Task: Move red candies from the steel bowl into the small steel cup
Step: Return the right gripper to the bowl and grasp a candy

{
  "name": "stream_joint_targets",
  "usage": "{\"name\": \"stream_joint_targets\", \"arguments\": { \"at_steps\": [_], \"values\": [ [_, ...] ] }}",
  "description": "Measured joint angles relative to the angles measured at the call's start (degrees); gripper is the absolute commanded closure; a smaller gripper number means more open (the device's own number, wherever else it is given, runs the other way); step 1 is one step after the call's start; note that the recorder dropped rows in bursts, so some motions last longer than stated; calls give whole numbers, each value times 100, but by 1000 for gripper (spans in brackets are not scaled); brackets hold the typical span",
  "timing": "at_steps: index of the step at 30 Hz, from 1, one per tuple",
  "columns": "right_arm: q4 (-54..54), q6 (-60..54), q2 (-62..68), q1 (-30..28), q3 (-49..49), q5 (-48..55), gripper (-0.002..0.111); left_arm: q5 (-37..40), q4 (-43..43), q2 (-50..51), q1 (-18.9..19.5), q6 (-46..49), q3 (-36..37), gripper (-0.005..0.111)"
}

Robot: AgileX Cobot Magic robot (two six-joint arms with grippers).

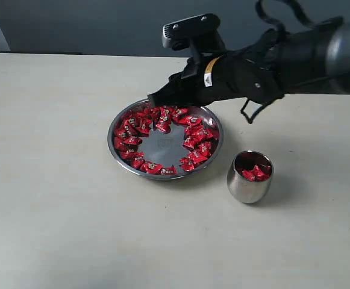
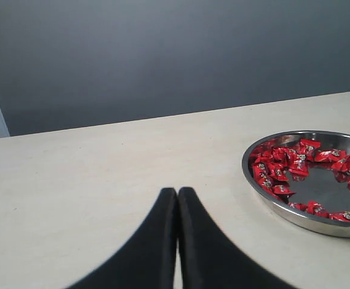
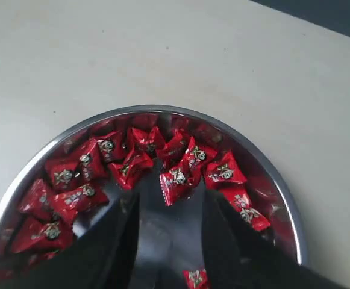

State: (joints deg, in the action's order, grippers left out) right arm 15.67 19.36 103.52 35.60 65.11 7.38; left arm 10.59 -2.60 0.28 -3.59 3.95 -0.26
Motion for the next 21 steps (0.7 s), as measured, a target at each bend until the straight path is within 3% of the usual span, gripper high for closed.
{"name": "stream_joint_targets", "arguments": {
  "at_steps": [3, 8, 21],
  "values": [
    [0, -85, 740, 0, 609, 153, 61, 0, 0, 0, 0, 0, 0, 105],
    [0, -173, 1582, 0, 1415, 545, 61, 0, 0, 0, 0, 0, 0, 105],
    [-275, -176, 2625, 0, 2280, 778, 61, 0, 0, 0, 0, 0, 0, 105]
  ]
}}
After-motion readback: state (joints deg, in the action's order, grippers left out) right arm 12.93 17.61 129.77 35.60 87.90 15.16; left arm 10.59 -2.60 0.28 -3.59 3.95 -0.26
